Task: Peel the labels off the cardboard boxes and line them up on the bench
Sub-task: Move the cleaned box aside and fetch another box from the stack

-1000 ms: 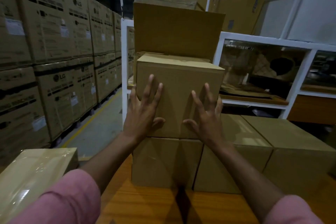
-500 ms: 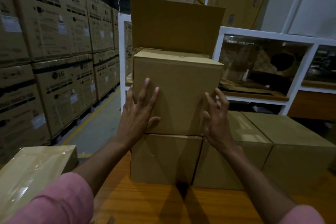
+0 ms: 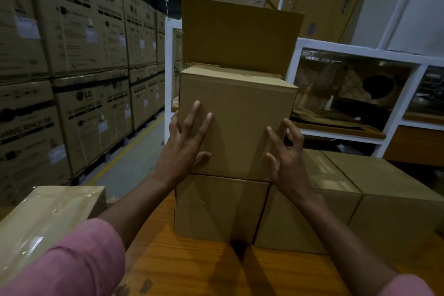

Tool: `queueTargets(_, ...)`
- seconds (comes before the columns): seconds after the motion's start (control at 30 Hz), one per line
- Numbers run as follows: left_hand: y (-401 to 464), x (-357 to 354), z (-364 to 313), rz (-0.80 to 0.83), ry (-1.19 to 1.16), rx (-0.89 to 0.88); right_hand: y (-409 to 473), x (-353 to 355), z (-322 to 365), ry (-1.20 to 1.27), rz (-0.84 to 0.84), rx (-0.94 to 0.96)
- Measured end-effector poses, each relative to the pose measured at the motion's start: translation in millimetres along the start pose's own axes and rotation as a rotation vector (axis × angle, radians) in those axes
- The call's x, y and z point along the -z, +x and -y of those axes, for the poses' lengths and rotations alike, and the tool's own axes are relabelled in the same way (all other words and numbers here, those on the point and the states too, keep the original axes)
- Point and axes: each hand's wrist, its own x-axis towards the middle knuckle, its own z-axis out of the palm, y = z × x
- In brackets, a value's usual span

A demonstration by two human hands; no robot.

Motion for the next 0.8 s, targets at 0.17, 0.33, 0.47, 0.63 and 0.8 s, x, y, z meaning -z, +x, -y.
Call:
queueTargets(0.17,-0.9,1.2,1.0,-0.005,-0.005,-0.003,0.2,1.4,2.3,0.000,-0.005,0.016)
queueTargets(0.33,-1.0,2.3,1.2,-0.017,0.004,-0.008,-0.3,2.7,5.2,-0.009,0.007,0.019)
queueTargets(0.47,-1.8,2.1,0.7,-0.009,0.007,0.004,0.0,2.4,5.4,-0.034,0.029,0.007)
queueTargets(0.63,-1.9,0.5,0.5,-0.002,0.026,0.017,0.1,-0.6,7.7,-0.051,0.036,-0.002)
queueTargets(0.8,-2.8,-1.9,-0.3,-0.023,0.072,0.015,0.8,0.2,9.0,-0.049,0.061,-0.016)
